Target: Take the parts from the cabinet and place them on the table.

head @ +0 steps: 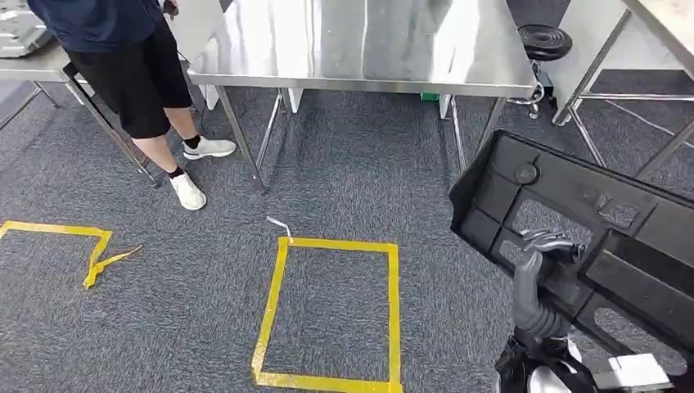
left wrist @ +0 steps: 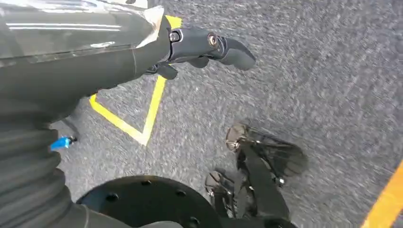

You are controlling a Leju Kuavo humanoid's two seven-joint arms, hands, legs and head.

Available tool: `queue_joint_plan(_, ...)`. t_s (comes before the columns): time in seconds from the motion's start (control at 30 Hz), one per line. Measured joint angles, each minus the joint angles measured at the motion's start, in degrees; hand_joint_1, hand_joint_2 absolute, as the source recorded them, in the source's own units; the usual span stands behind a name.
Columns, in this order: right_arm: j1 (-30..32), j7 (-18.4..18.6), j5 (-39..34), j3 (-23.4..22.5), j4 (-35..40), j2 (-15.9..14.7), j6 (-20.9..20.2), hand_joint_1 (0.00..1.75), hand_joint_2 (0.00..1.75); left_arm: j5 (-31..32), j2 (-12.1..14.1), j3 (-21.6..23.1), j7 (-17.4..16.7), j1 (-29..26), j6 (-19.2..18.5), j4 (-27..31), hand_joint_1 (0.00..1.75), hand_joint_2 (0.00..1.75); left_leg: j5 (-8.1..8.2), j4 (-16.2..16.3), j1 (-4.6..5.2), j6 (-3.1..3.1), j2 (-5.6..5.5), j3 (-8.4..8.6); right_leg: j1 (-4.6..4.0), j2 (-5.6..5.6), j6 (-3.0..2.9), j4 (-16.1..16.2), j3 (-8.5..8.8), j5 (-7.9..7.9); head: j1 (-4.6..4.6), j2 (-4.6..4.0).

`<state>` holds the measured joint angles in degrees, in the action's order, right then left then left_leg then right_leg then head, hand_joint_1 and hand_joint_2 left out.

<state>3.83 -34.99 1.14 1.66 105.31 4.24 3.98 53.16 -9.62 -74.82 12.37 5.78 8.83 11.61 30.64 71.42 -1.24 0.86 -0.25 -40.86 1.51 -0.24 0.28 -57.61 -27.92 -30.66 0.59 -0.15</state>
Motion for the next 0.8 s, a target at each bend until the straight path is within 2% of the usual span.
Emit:
queue_joint_plan(0.03, 0.07, 0.0, 0.02, 0.0, -0.02, 0.0, 0.02, 1.75, 1.75, 0.04, -0.02, 0.0, 0.0, -0.14, 0.11, 0.0, 0.0, 1.75, 1.01, 3.5, 0.0, -0.04, 0.01, -2.81, -0.21, -0.05, -0.21, 0.0, 0.39, -0.49, -0.04, 0.0)
queue_joint_plan(0.07, 0.14, 0.0, 0.02, -0.02, -0.02, 0.0, 0.02, 1.75, 1.75, 0.04, -0.04, 0.0, 0.0, -0.28, 0.11, 0.0, 0.0, 1.75, 0.99, 4.21, 0.01, -0.15, 0.02, -4.15, -0.28, -0.04, -0.18, 0.0, 0.87, -0.92, 0.0, 0.0)
queue_joint_plan(0.1, 0.22, 0.0, 0.02, -0.02, -0.02, -0.02, 0.09, 1.75, 1.75, 0.07, -0.07, 0.0, 0.0, -0.42, 0.13, 0.0, 0.0, 1.75, -0.08, 2.64, 0.06, -0.44, 0.03, -4.35, -0.37, 0.0, -0.15, 0.01, 1.63, -1.51, -0.02, 0.0)
queue_joint_plan(0.17, 0.23, 0.0, 0.02, -0.02, 0.0, 0.0, 0.22, 1.75, 1.75, 0.11, -0.07, 0.0, 0.0, -0.48, 0.26, 0.0, 0.0, 1.75, -4.87, -5.58, 0.41, -1.48, 0.09, -2.04, -0.41, 0.0, 0.05, 0.09, 3.52, -2.98, -0.02, 0.0)
queue_joint_plan(0.2, 0.31, 0.0, 0.02, -0.02, -0.02, 0.0, 0.22, 1.75, 1.75, 0.11, 0.0, 0.0, 0.0, -0.55, 0.33, 0.0, 0.0, 1.75, -8.74, -9.9, 0.88, -2.35, 0.43, -0.78, -0.28, -0.06, 0.19, 0.3, 3.65, -3.7, -0.05, 0.0)
queue_joint_plan(0.23, 0.25, 0.0, 0.02, -0.04, -0.09, -0.02, 0.24, 1.75, 1.75, 0.09, 0.35, 0.02, 0.0, -0.62, 0.46, 0.02, 0.0, 1.75, -10.67, -11.2, 1.55, -2.89, 0.6, -0.82, -0.43, -0.04, 0.49, 0.1, 4.39, -4.4, 0.13, -0.02)
queue_joint_plan(0.27, 0.37, 0.0, -0.02, -0.07, -0.04, 0.0, 0.28, 1.75, 1.75, 0.09, 0.3, 0.04, 0.0, -0.55, 0.52, 0.0, 0.0, 1.75, -9.01, -11.68, 1.81, -2.75, 0.74, -0.44, -0.44, 0.07, 0.99, 0.92, 4.44, -4.81, 0.0, 0.0)
queue_joint_plan(0.3, 0.36, 0.07, 0.02, -0.07, 0.04, 0.0, 0.28, 1.75, 1.75, 0.09, 0.2, 0.04, 0.0, -0.37, 0.66, 0.0, 0.0, 1.75, -8.85, -11.95, 1.96, -2.76, 0.78, 0.32, -0.34, -0.12, 1.38, 2.24, 4.91, -4.83, -0.13, 0.0)
queue_joint_plan(0.33, 0.41, 0.09, 0.04, -0.04, 0.07, -0.02, 0.28, 1.75, 1.75, 0.09, 0.17, 0.02, 0.02, -0.46, 0.68, 0.02, 0.0, 1.75, -8.46, -13.08, 2.03, -2.99, 0.55, 0.69, -0.48, -0.15, 2.24, 1.67, 6.28, -3.87, -0.04, 0.0)
queue_joint_plan(0.37, 0.2, -0.07, -0.02, -0.09, 0.26, -0.02, 0.33, 1.75, 1.75, 0.11, 0.26, 0.04, 0.02, -0.51, 0.72, 0.02, 0.0, 1.75, -8.42, -13.63, 2.04, -3.63, 0.42, 2.19, -0.59, -0.2, 2.88, 2.32, 7.26, -3.39, -0.24, 0.0)
queue_joint_plan(0.4, 0.1, 0.04, 0.04, -0.09, 0.26, -0.09, 0.33, 1.75, 1.75, 0.11, 0.22, 0.02, 0.07, -0.53, 0.79, 0.02, 0.0, 1.75, -8.44, -14.43, 1.69, -3.83, 0.18, 3.6, -0.51, -0.1, 2.8, 0.18, 6.11, -3.18, -0.09, 0.0)
queue_joint_plan(0.43, 0.02, 0.0, 0.02, -0.11, 0.26, -0.13, 0.35, 1.75, 1.75, 0.13, 0.22, 0.04, 0.09, -0.52, 0.79, 0.02, 0.0, 1.75, -8.11, -15.03, 1.76, -4.29, 0.01, 4.55, -0.63, 0.0, 2.64, -4.15, 3.74, -2.14, -0.17, -0.02)
queue_joint_plan(0.47, 0.0, 0.0, 0.04, -0.09, 0.26, -0.13, 0.35, 1.75, 1.75, 0.15, 0.22, 0.04, 0.09, -0.41, 0.81, 0.02, 0.0, 1.75, -7.7, -15.37, 1.78, -4.56, -0.11, 5.18, -0.62, 0.13, 2.4, -9.29, 0.05, -2.07, -0.15, 0.0)
queue_joint_plan(0.5, 0.25, 0.0, 0.04, -0.11, 0.2, -0.2, 0.39, 1.75, 1.75, 0.2, 0.22, 0.04, 0.09, -0.35, 0.81, 0.02, 0.0, 1.75, -7.01, -15.65, 1.78, -4.61, -0.36, 6.0, -0.63, 0.16, 2.08, -13.76, -3.93, -3.59, -0.2, 0.0)
queue_joint_plan(0.53, 0.45, 0.0, 0.04, -0.11, 0.17, -0.33, 0.39, 1.75, 1.75, 0.2, 0.09, 0.04, 0.09, -0.39, 0.81, 0.02, 0.0, 1.75, -6.27, -15.82, 1.78, -4.65, -0.62, 6.97, -0.65, 0.22, 1.84, -15.95, -6.71, -6.05, -0.17, 0.0)
queue_joint_plan(0.57, 0.53, 0.0, 0.02, -0.13, 0.11, -0.44, 0.42, 1.75, 1.75, 0.2, 0.04, 0.04, 0.04, -0.48, 0.81, 0.02, 0.0, 1.75, -5.34, -15.85, 1.78, -4.58, -0.97, 8.15, -0.61, 0.23, 1.5, -16.22, -8.79, -9.22, -0.17, 0.0)
queue_joint_plan(0.6, 0.54, 0.0, 0.02, -0.15, 0.04, -0.46, 0.44, 1.75, 1.75, 0.2, 0.02, 0.04, -0.02, -0.56, 0.83, 0.0, 0.0, 1.75, -4.44, -15.85, 1.77, -4.47, -1.18, 9.4, -0.53, 0.22, 1.39, -15.0, -9.86, -10.8, -0.17, 0.0)
queue_joint_plan(0.63, 0.58, 0.0, 0.02, -0.18, -0.04, -0.55, 0.44, 1.75, 1.75, 0.2, 0.0, 0.04, -0.02, -0.62, 0.85, 0.0, 0.0, 1.75, -3.36, -15.85, 1.73, -4.34, -1.43, 10.92, -0.36, 0.22, 1.82, -12.26, -10.27, -10.6, -0.15, 0.0)
queue_joint_plan(0.67, 0.61, 0.0, 0.02, -0.2, -0.11, -0.63, 0.44, 1.75, 1.75, 0.22, 0.0, 0.04, -0.04, -0.65, 0.9, 0.0, 0.0, 1.75, -2.39, -15.84, 1.7, -4.22, -1.62, 12.17, -0.17, 0.22, 3.04, -9.07, -10.18, -8.5, -0.13, 0.0)
queue_joint_plan(0.7, 0.62, 0.0, 0.02, -0.22, -0.22, -0.66, 0.44, 1.75, 1.75, 0.22, 0.0, 0.04, -0.07, -0.67, 0.92, 0.0, 0.0, 1.75, -1.31, -15.84, 1.69, -3.99, -1.68, 13.24, 0.08, 0.19, 4.65, -4.95, -9.96, -3.36, -0.09, 0.0)
queue_joint_plan(0.73, 0.65, 0.0, 0.02, -0.22, -0.42, -0.66, 0.44, 1.75, 1.75, 0.22, 0.04, 0.04, -0.07, -0.7, 0.96, 0.0, 0.0, 1.75, -0.28, -15.57, 1.91, -3.67, -1.77, 13.87, 0.25, -0.02, 6.25, -1.64, -10.25, 3.39, 0.07, -0.02)
queue_joint_plan(0.77, 0.64, 0.0, 0.02, -0.2, -0.48, -0.66, 0.44, 1.75, 1.75, 0.26, 0.09, 0.04, -0.07, -0.68, 0.98, 0.02, 0.0, 1.75, 0.88, -15.38, 2.04, -3.36, -1.92, 14.92, 0.15, -0.88, 5.24, -0.89, -9.57, 5.49, -0.03, 0.0)
queue_joint_plan(0.8, 0.64, 0.07, 0.04, -0.2, -0.44, -0.66, 0.44, 1.75, 1.75, 0.24, 0.02, 0.04, -0.13, -0.68, 0.98, 0.0, 0.0, 1.75, 1.9, -15.71, 1.91, -2.94, -1.81, 14.99, -0.71, -0.64, 4.07, -0.98, -8.42, 5.93, -0.24, -0.02)
